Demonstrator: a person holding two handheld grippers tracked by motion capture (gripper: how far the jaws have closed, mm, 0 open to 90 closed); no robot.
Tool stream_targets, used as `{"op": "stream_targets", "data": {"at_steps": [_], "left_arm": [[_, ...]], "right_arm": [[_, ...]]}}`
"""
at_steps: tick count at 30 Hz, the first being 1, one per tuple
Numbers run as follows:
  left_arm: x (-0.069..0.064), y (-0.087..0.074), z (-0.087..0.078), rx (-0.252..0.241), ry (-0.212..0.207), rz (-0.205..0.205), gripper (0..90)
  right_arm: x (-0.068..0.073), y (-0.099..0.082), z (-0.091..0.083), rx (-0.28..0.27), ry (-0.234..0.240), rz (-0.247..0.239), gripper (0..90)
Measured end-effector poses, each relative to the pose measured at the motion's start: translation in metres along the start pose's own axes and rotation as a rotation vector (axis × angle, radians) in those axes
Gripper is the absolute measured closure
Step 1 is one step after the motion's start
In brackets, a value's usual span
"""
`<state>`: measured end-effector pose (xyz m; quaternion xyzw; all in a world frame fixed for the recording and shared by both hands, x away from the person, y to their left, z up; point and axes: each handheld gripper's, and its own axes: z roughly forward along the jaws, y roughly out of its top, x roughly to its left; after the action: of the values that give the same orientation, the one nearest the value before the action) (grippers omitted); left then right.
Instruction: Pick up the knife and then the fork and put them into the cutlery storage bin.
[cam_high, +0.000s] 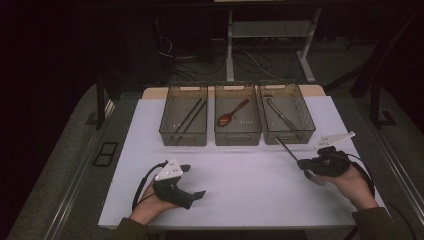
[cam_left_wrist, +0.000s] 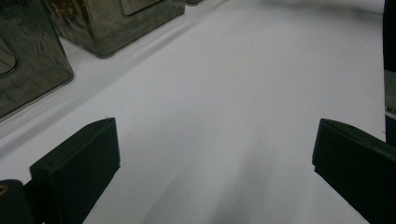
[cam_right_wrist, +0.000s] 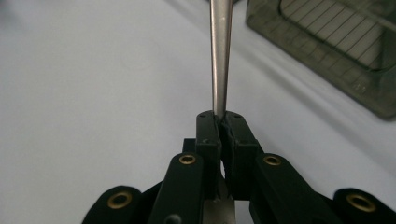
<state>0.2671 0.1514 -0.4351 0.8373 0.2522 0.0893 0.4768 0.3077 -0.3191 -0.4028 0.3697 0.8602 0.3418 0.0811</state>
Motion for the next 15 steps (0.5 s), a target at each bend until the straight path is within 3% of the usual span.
{"op": "stream_targets", "data": {"at_steps": [15], "left_arm": [[0.0, 0.0, 0.0, -0.006, 0.001, -0.01, 0.0]], "right_arm": [[-0.017, 0.011, -0.011, -0.122, -0.021, 0.065, 84.4]]}}
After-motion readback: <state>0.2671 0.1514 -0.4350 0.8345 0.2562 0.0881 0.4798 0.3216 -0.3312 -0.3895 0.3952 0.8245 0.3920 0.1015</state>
